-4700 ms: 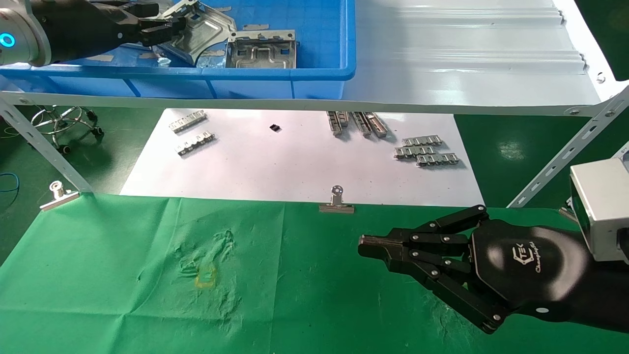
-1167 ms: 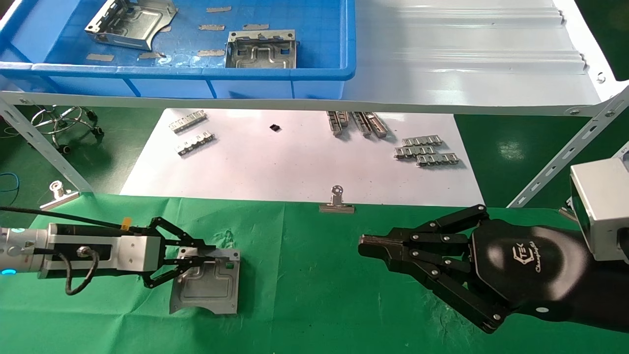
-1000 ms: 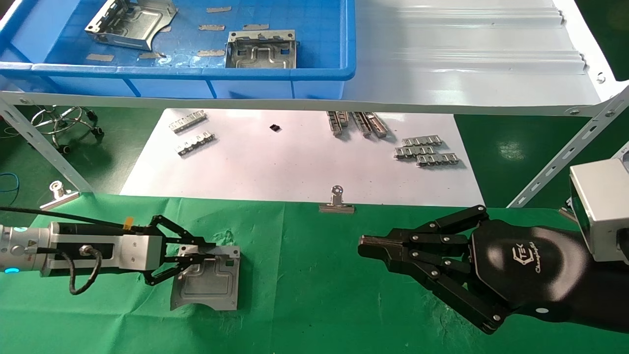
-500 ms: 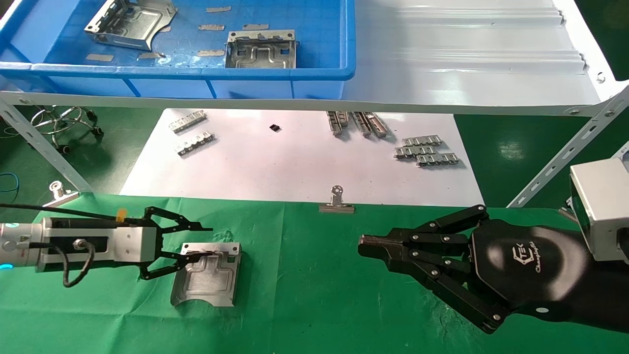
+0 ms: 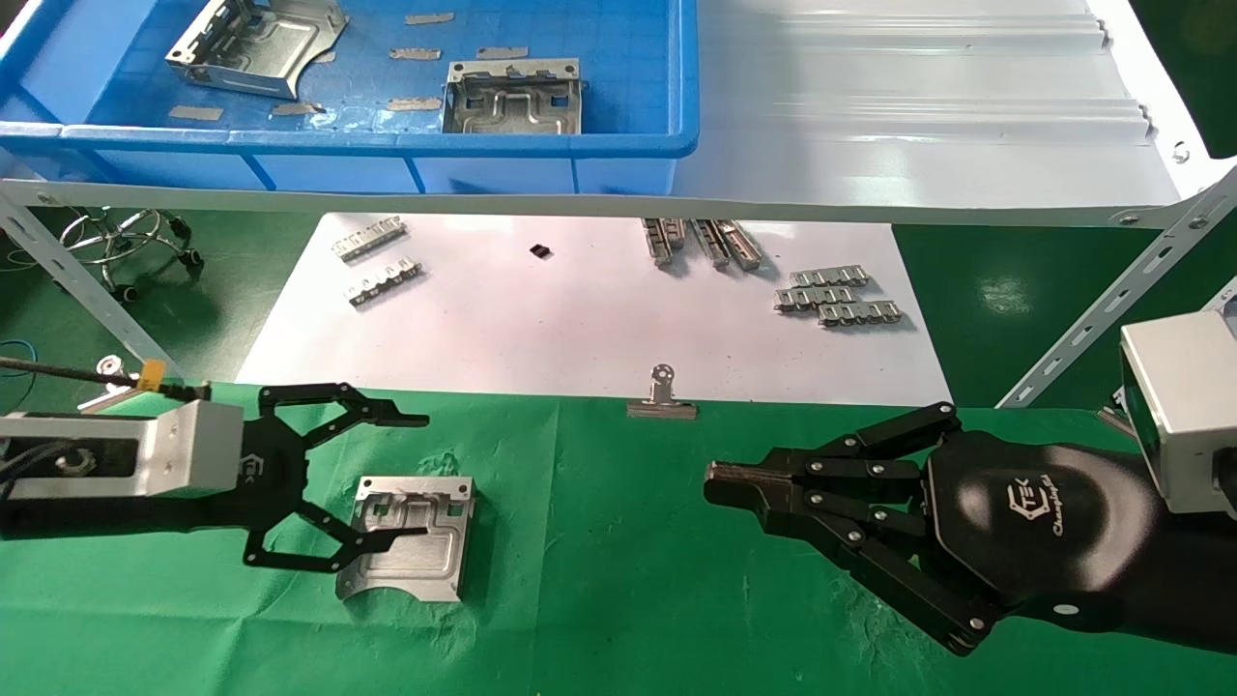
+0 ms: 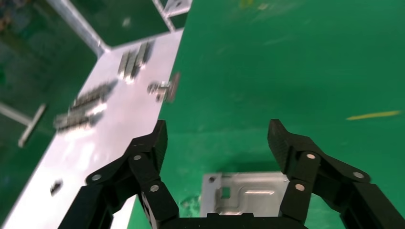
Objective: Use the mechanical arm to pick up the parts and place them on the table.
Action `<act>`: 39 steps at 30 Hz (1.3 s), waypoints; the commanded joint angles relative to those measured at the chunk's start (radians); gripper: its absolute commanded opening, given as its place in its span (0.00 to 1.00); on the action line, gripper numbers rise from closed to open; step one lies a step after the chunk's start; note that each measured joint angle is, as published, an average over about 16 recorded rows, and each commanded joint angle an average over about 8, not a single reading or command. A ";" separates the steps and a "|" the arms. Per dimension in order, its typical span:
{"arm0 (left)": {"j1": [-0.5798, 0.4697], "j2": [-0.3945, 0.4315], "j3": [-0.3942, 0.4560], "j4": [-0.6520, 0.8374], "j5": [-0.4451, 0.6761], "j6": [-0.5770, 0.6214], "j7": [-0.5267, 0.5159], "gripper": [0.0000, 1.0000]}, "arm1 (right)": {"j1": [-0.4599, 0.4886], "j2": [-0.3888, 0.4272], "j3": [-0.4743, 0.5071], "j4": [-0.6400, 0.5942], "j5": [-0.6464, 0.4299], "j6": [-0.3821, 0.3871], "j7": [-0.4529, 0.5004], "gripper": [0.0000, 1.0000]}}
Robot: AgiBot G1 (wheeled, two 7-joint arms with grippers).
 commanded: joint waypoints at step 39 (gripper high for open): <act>0.374 -0.168 -0.448 -0.689 -0.108 -0.074 -0.621 1.00 | 0.000 0.000 0.000 0.000 0.000 0.000 0.000 1.00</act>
